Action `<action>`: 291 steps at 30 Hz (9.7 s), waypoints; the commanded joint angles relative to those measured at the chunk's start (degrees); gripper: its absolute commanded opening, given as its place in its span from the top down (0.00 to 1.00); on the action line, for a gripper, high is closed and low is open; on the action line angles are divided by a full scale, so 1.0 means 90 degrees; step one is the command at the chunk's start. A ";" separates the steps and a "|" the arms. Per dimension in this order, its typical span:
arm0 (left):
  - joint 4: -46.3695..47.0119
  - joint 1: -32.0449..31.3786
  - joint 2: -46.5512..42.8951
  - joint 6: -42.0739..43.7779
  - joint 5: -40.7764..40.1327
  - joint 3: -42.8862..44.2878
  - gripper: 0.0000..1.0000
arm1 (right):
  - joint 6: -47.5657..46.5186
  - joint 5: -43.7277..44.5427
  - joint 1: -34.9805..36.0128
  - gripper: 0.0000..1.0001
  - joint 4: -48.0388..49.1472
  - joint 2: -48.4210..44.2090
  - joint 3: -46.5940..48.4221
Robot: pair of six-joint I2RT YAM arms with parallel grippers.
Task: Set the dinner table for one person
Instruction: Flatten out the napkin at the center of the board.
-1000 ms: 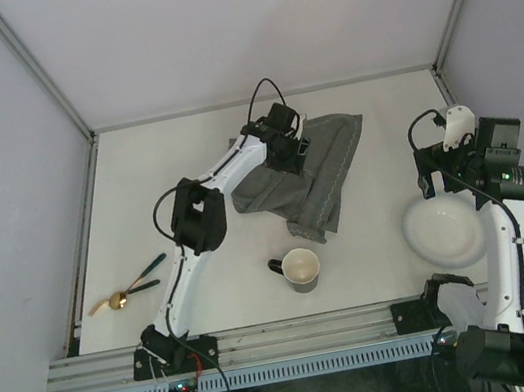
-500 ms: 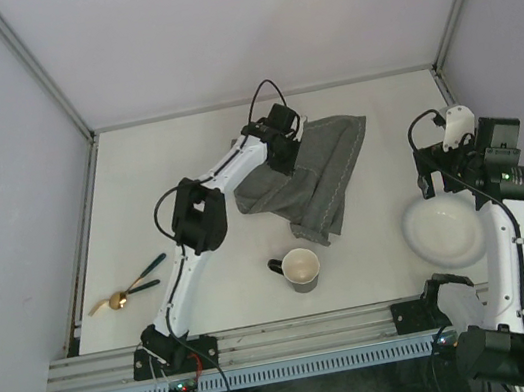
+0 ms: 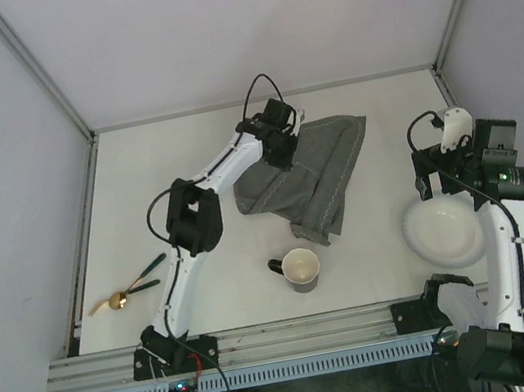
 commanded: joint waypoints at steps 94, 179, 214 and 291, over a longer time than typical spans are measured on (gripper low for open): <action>0.0655 0.3459 -0.1332 0.0017 0.1302 -0.1285 1.00 | 0.3266 0.0178 0.7574 0.86 0.3619 0.8317 0.4963; 0.1600 0.3677 -0.3320 -0.0361 0.2978 -0.4132 0.89 | 0.0748 -0.0538 0.2195 1.00 0.1907 0.4494 0.1998; 0.2116 0.2722 -0.5208 0.0466 0.2695 -0.5744 0.43 | 0.0175 -0.0752 0.2533 1.00 0.1192 0.4449 0.0834; -0.1327 0.2478 -0.2088 0.3960 0.3964 -0.2886 0.52 | 0.0250 -0.0620 0.2633 1.00 0.1196 0.4614 0.0748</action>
